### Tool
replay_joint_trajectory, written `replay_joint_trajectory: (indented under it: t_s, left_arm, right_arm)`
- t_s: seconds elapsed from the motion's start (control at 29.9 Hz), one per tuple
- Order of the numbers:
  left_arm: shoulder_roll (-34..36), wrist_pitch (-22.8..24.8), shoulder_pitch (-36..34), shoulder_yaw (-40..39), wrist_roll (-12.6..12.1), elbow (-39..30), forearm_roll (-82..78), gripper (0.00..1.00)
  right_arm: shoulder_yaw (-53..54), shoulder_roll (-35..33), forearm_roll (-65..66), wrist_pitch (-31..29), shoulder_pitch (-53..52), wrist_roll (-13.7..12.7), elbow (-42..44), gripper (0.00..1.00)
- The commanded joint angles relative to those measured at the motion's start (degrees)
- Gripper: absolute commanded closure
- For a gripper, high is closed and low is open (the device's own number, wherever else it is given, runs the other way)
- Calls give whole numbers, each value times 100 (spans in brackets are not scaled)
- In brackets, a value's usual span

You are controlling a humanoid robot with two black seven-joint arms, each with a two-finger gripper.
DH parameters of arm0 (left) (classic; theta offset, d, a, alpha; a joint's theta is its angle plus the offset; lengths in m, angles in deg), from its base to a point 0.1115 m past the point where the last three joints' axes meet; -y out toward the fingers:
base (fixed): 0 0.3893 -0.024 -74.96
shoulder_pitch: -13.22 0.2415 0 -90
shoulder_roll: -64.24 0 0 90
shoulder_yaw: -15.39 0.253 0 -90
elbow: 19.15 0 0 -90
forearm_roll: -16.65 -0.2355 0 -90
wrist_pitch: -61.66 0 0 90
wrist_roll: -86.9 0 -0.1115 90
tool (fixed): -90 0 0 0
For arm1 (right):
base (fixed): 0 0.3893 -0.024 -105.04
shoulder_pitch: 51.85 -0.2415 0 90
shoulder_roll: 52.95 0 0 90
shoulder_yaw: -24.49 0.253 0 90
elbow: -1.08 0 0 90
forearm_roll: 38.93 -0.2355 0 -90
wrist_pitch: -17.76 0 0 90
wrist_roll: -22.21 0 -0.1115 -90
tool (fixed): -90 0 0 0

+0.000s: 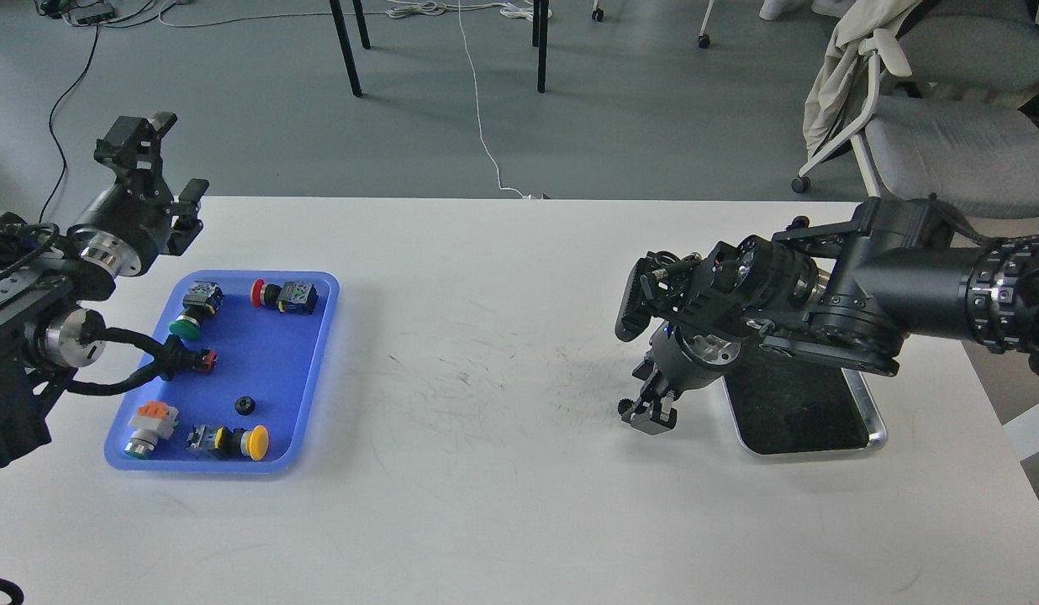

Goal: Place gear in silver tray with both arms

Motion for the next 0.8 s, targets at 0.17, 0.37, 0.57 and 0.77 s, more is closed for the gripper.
replay_joint_trajectory:
  t_s: [0.17,0.37,0.57,0.77]
  left_arm:
    - [3,9,61,-8,0,9,6,2]
    - [21,9,69,1,0,9,6,2]
    - [12,9,69,-8,0,0,14,2]
    - [3,0,69,-8,0,9,14,2]
  right_arm:
    - [16,71,-8,-4,-4,0,-3,38]
    - [8,115,-8,-30,-21,0,-21,38]
    - [-19,115,-8,-56,-30,0,-38,38]
    - [-28,115,-8,-65,-13,0,-30,41]
